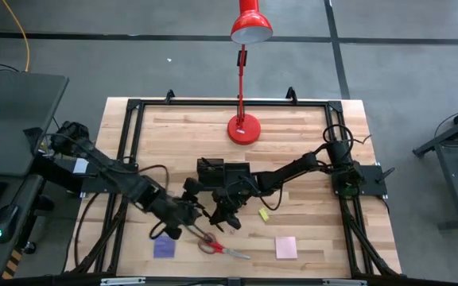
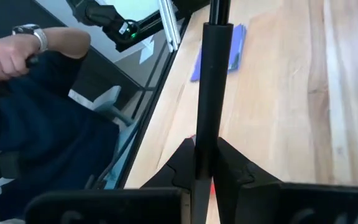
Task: Pick and place office supplies into organizer
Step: Put the black pen into the desk organizer
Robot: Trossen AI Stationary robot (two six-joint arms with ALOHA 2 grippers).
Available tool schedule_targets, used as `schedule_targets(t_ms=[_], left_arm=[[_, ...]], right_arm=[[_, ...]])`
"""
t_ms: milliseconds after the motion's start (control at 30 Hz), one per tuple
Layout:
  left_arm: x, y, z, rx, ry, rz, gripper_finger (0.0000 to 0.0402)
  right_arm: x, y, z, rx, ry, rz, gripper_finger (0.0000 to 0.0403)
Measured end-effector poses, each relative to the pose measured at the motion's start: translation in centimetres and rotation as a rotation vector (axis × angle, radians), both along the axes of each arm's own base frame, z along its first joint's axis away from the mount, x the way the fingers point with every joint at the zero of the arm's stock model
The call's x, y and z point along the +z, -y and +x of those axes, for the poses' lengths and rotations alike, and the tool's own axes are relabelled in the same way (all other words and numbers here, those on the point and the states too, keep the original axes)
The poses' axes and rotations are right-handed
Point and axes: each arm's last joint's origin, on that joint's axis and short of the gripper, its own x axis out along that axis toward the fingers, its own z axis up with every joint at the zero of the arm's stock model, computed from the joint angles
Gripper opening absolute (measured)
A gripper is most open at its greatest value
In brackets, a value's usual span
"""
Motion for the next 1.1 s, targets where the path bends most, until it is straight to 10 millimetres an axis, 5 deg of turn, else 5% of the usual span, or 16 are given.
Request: schedule_targets(t_ms=[300, 500, 867, 1100], left_arm=[[4.3, 0.0, -3.6, 0.075, 0.191, -0.058, 0.0104], [4.6, 1.2, -6.4, 0.121, 0.278, -0.139, 0.0104], [-1.2, 4.4, -9.5, -0.024, 0.547, -0.343, 0.0104], [-5.8, 3.0, -11.1, -0.135, 0.695, -0.493, 0.0104]], right_arm=[[0.4, 0.7, 0.3, -0.023, 0.081, -0.049, 0.0012], [0.6, 2.5, 0.7, -0.071, 0.134, -0.121, 0.0013], [6.4, 4.2, -0.2, -0.168, 0.338, -0.356, 0.0014], [6.5, 5.8, -0.1, -0.331, 0.334, -0.506, 0.0015]])
